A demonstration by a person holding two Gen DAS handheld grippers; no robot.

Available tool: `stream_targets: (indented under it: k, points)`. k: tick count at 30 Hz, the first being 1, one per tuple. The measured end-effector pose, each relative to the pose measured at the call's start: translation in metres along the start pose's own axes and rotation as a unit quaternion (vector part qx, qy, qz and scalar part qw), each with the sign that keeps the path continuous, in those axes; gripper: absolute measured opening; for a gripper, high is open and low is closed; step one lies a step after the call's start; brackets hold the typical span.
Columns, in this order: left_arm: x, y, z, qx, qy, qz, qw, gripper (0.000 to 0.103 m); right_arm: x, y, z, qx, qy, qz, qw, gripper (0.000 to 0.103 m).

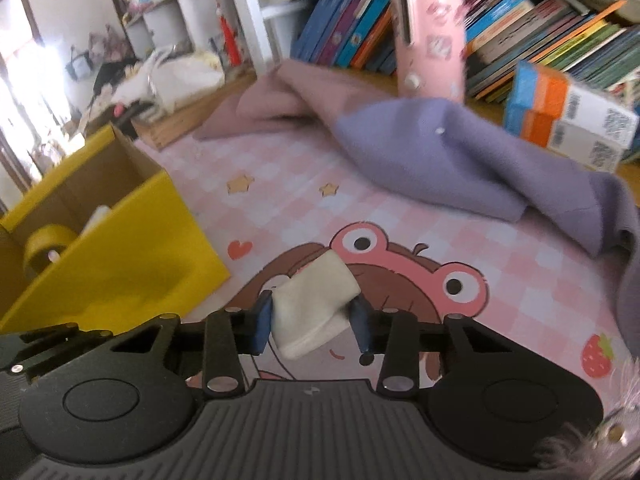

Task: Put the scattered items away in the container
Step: 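Lift the charger plug and white cube and carry both toward the yellow box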

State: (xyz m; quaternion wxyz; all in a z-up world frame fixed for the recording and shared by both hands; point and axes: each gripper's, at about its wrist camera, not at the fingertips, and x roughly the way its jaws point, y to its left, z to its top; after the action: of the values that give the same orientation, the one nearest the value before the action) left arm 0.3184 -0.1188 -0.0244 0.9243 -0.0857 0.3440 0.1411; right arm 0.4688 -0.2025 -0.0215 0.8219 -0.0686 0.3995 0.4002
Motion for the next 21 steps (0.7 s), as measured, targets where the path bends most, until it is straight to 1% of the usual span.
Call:
stream_targets:
  k: [5, 9, 16, 21]
  points:
    - [-0.029, 0.007, 0.004, 0.012, -0.002, -0.033, 0.9994, 0.025, -0.035, 0.005, -0.007, 0.011, -0.027, -0.004, 1.000, 0.036]
    - [-0.055, 0.016, 0.006, 0.034, -0.004, -0.063, 0.9974, 0.025, -0.064, 0.011, -0.017, 0.023, -0.046, -0.001, 0.999, 0.035]
    - [-0.092, 0.029, 0.002, 0.053, 0.011, -0.118, 0.9915, 0.025, -0.108, 0.028, -0.038, 0.029, -0.059, -0.003, 0.998, 0.034]
    - [-0.116, 0.036, -0.002, 0.078, -0.006, -0.151, 0.9854, 0.025, -0.135, 0.043, -0.056, 0.033, -0.065, -0.023, 0.997, 0.033]
